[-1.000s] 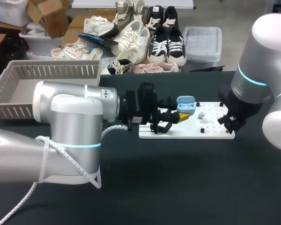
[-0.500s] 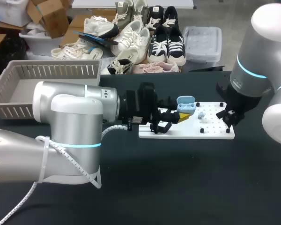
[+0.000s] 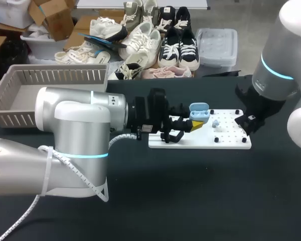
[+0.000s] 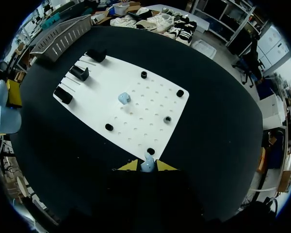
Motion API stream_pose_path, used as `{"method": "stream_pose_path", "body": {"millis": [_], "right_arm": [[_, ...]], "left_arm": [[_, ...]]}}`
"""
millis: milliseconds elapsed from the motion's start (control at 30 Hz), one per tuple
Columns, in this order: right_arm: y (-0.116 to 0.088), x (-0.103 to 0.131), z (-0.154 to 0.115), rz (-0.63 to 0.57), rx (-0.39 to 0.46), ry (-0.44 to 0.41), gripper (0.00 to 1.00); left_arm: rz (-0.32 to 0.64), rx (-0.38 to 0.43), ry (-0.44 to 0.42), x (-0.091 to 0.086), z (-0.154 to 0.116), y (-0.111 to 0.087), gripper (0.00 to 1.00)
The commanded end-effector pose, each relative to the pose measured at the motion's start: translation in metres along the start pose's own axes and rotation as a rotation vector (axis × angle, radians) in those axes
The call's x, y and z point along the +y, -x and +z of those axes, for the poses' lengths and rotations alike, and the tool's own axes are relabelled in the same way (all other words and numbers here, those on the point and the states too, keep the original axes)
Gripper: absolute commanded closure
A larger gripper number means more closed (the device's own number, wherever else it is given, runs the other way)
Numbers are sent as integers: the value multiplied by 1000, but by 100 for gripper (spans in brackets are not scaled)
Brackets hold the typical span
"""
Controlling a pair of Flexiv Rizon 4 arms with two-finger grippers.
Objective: Pick up each earbud case from the left stands, insert the matching earbuds, close the lid, and place the case in the box.
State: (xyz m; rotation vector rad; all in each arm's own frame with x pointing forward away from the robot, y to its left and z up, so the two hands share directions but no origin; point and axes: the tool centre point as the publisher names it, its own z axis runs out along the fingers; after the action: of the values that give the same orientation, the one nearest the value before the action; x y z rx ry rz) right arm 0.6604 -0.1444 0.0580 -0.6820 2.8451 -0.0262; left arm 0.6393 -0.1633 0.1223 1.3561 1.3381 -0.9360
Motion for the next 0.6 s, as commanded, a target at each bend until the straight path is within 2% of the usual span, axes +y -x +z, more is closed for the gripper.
{"method": "stream_pose_path", "body": {"millis": [33, 433, 600], "right_arm": [[-2, 1, -1, 3, -3, -7, 100], [-2, 1, -1, 3, -3, -7, 100], [-7, -2, 5, 61, 43, -23, 100]], "left_arm": [[2, -3, 27, -4, 1, -1, 100], [2, -3, 27, -4, 1, -1, 100], [2, -3, 27, -4, 1, -1, 100]]}}
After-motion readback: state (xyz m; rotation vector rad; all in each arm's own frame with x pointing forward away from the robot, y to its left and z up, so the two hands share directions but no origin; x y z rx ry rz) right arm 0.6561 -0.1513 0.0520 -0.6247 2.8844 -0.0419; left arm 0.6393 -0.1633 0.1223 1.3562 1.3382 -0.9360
